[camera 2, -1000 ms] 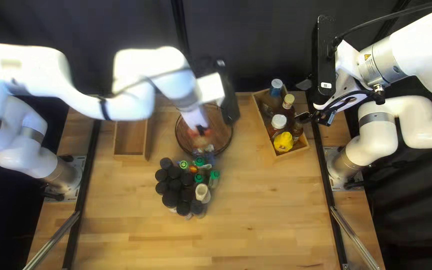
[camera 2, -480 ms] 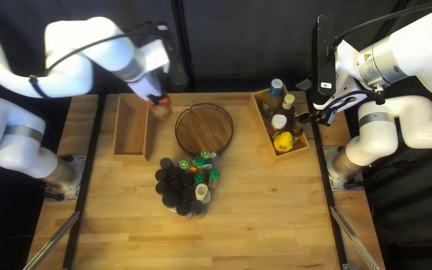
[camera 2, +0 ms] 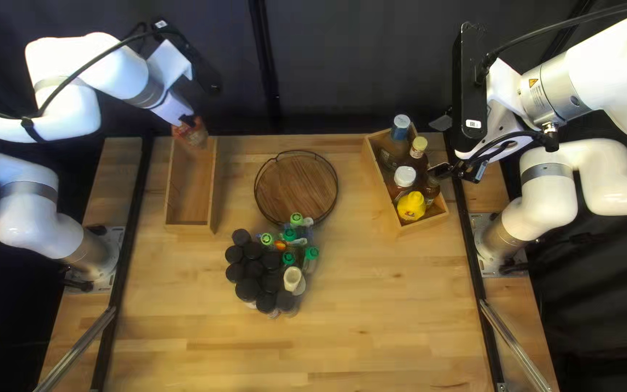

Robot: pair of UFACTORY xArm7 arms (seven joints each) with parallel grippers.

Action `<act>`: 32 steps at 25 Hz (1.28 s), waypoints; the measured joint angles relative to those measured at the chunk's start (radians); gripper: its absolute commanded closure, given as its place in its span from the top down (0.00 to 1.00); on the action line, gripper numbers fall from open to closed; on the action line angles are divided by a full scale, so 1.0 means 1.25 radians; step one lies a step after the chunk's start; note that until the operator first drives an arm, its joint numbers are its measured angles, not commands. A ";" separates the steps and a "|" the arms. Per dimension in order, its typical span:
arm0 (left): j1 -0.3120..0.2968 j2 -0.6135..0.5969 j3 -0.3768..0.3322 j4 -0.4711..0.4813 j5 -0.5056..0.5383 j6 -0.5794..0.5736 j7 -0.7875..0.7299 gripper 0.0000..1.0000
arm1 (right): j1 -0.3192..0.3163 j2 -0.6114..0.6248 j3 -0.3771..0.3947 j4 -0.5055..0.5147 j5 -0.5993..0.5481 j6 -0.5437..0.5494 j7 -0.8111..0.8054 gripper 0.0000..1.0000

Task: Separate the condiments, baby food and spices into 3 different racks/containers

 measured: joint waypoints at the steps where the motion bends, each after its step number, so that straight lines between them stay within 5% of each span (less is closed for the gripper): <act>1: 0.007 0.000 0.001 -0.012 0.006 -0.010 -0.017 0.00 | 0.000 0.000 0.000 0.000 0.000 0.000 0.000 1.00; 20: 0.044 0.108 0.037 -0.134 0.037 -0.195 -0.155 0.00 | 0.000 0.000 0.000 0.000 0.000 0.000 0.000 1.00; 21: 0.045 0.117 0.038 -0.136 0.037 -0.203 -0.159 0.22 | 0.000 0.000 0.000 0.000 0.000 0.000 0.000 1.00; 22: 0.045 0.124 0.040 -0.138 0.037 -0.209 -0.162 0.76 | 0.000 0.000 0.000 0.000 0.000 0.000 0.000 1.00; 23: 0.045 0.128 0.040 -0.138 0.035 -0.212 -0.163 1.00 | 0.000 0.000 0.000 0.000 0.000 0.000 0.000 1.00; 32: -0.007 0.102 -0.001 -0.063 -0.034 -0.080 -0.127 1.00 | 0.000 0.000 0.000 0.000 0.000 0.000 0.000 1.00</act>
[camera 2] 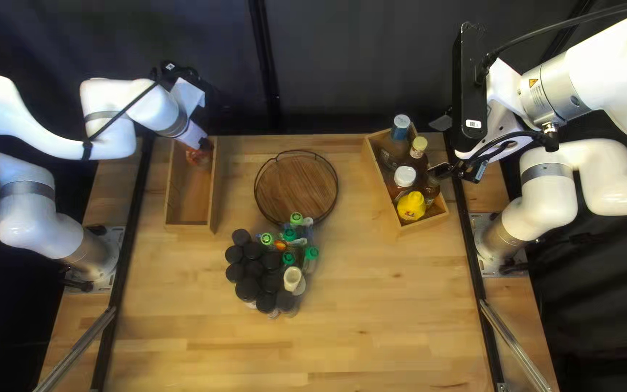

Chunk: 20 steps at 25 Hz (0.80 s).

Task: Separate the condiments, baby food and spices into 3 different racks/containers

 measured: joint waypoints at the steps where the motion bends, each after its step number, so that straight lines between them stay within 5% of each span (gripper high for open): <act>1: -0.015 0.000 -0.011 0.021 -0.016 0.025 0.008 1.00 | 0.000 0.000 0.000 0.000 0.000 0.000 0.000 1.00; 11: -0.206 0.076 -0.060 0.205 -0.218 0.117 0.326 1.00 | 0.000 0.000 0.000 0.000 0.000 0.000 0.000 1.00; 20: -0.314 0.134 -0.031 0.209 -0.380 0.011 0.705 1.00 | 0.000 0.000 0.000 0.000 0.000 0.000 0.000 1.00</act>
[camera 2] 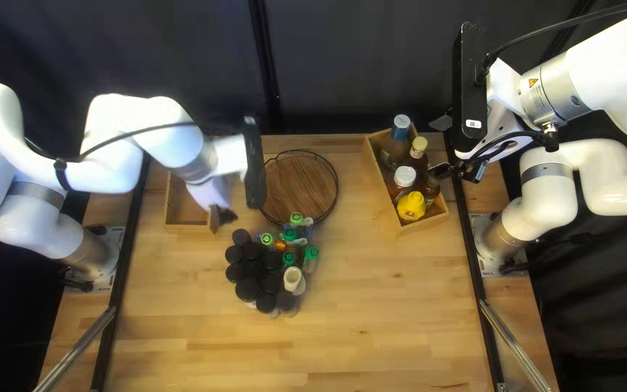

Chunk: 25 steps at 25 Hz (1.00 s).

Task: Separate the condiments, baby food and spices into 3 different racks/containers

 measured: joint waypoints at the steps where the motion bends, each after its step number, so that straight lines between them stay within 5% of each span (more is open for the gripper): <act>1: -0.008 0.006 0.004 -0.005 -0.016 -0.015 0.039 1.00 | 0.000 0.000 0.000 0.000 0.000 0.000 0.000 1.00; 10: -0.049 0.067 0.011 -0.041 -0.054 -0.150 0.215 1.00 | 0.000 0.000 0.000 0.000 0.000 0.000 0.000 1.00; 25: -0.036 0.163 -0.044 -0.117 0.186 -0.354 -0.010 1.00 | 0.000 0.000 0.000 0.000 0.000 0.000 0.000 1.00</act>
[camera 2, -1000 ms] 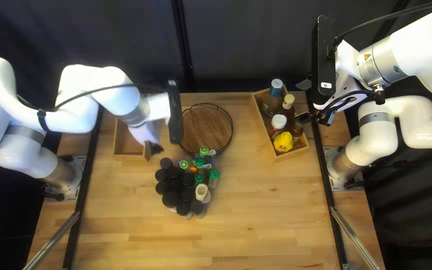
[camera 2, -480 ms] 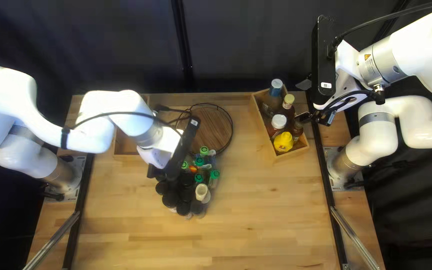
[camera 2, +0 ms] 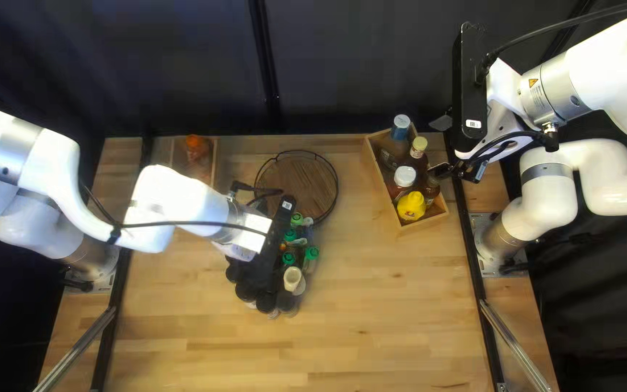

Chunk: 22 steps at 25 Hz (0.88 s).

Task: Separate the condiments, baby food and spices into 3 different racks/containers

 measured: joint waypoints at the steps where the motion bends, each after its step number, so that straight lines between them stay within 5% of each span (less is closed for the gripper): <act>1: 0.001 0.005 0.000 0.000 0.006 -0.003 -0.007 1.00 | 0.000 0.000 0.000 0.000 0.000 0.000 0.000 1.00; 8: 0.010 0.033 0.005 0.002 0.030 -0.014 -0.032 0.96 | 0.000 0.000 0.000 0.000 0.000 0.000 0.000 1.00; 9: 0.011 0.036 0.006 0.002 0.033 -0.015 -0.035 0.78 | 0.000 0.000 0.000 0.000 0.000 0.000 0.000 1.00; 10: 0.012 0.039 0.007 0.002 0.035 -0.016 -0.038 0.26 | 0.000 0.000 0.000 0.000 0.000 0.000 0.000 1.00; 11: 0.013 0.042 0.008 0.002 0.037 -0.017 -0.040 0.00 | 0.000 0.000 0.000 0.000 0.000 0.000 0.000 1.00; 22: 0.020 0.013 0.018 0.015 0.025 0.052 -0.016 0.00 | 0.000 0.000 0.000 0.000 0.000 0.000 0.000 1.00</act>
